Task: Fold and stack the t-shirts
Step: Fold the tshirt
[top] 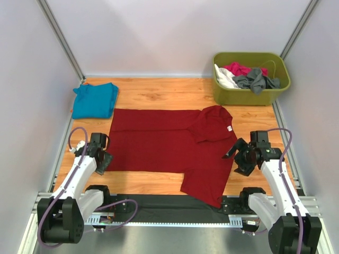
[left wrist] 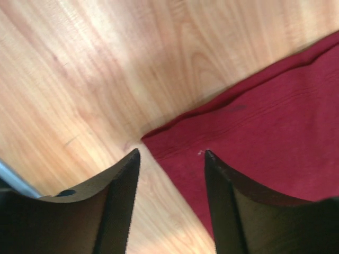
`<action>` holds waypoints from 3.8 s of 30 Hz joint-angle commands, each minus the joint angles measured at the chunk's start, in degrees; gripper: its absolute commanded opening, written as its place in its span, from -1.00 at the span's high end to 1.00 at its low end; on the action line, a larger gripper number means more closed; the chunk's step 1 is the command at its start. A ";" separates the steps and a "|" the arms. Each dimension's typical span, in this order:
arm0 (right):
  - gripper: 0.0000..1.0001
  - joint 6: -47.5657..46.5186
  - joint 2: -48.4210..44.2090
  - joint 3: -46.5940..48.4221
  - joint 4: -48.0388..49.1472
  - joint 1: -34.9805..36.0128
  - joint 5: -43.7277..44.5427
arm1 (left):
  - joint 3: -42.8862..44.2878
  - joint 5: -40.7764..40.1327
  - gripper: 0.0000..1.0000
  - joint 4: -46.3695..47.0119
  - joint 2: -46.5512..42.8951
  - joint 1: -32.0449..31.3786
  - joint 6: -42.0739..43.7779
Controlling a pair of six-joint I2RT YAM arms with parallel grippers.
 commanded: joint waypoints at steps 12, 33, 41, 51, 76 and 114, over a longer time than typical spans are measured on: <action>-0.54 -0.27 3.78 -0.55 -3.68 2.92 -4.71 | -6.56 -1.25 0.01 7.61 -2.49 0.31 -3.52; -0.41 5.16 9.86 -1.42 -10.37 23.14 0.65 | -6.91 -0.20 1.00 7.60 -0.99 0.31 -2.82; -0.30 11.24 12.92 -7.32 -0.62 31.66 0.56 | -6.03 0.59 1.00 8.22 -1.25 0.31 -0.54; -0.01 12.38 15.39 -8.63 2.20 33.61 4.07 | -6.47 -1.08 1.00 6.20 -2.31 0.31 -0.53; 0.99 2.38 24.51 21.49 -5.35 23.16 11.81 | 11.09 -5.12 1.00 -5.57 5.06 0.31 -2.20; 0.99 -10.11 56.35 58.60 -9.04 5.57 12.16 | 49.34 -17.69 1.00 -12.09 44.80 -4.61 -4.05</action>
